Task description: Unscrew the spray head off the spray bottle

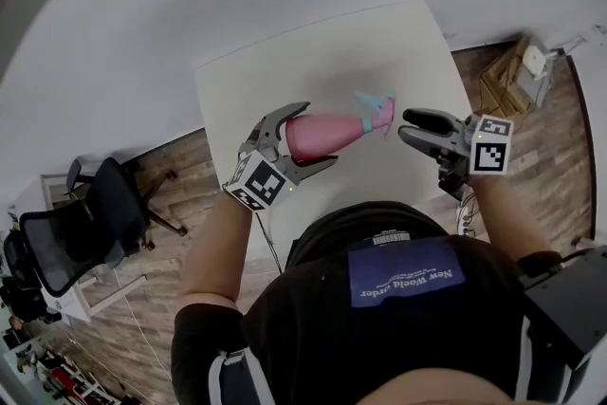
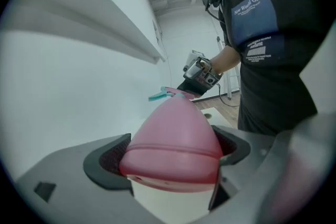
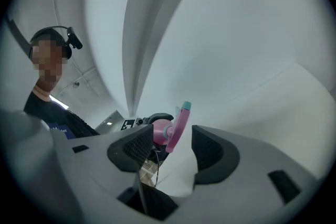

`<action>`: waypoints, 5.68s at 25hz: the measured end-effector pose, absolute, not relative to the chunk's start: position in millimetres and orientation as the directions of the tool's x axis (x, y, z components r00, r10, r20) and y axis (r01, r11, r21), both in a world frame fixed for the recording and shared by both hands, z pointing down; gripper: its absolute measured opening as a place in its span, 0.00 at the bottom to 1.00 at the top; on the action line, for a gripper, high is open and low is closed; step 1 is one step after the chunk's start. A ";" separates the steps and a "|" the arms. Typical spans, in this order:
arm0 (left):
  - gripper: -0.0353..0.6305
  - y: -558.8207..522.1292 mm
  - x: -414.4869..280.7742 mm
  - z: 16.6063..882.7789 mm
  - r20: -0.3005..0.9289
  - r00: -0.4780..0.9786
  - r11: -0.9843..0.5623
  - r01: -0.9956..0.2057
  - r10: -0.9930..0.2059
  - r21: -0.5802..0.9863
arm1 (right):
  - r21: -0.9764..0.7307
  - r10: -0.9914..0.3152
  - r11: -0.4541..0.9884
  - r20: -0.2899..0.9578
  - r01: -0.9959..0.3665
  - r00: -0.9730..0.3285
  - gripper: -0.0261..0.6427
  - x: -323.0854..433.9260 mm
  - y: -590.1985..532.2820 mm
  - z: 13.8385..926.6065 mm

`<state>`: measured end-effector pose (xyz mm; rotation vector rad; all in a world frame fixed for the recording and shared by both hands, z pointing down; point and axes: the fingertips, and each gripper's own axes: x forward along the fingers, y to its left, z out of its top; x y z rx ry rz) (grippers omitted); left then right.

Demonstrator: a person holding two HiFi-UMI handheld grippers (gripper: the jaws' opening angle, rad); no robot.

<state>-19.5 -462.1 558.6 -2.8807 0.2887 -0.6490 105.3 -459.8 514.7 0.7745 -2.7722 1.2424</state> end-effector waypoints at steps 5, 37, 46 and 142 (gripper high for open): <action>0.78 -443.4 -38.5 503.4 0.378 0.867 -0.926 -0.210 -0.325 -0.314 | -0.720 -0.300 0.619 0.150 -0.313 -0.942 0.37 65.9 -453.0 477.3; 0.78 -378.6 -71.8 422.1 0.357 0.807 -0.862 -0.334 -0.470 -0.382 | -0.594 0.033 0.804 0.086 -0.024 -0.996 0.22 -15.5 -397.4 393.6; 0.78 -370.7 -70.5 416.1 0.369 0.869 -0.944 -0.296 -0.329 -0.143 | -0.353 0.078 0.935 0.092 0.041 -0.993 0.22 -15.9 -381.8 381.8; 0.77 -356.7 -74.2 354.9 -0.217 0.939 -0.960 -0.239 -0.267 0.146 | -0.654 0.205 0.738 -0.021 0.168 -0.979 0.23 -9.8 -377.3 374.4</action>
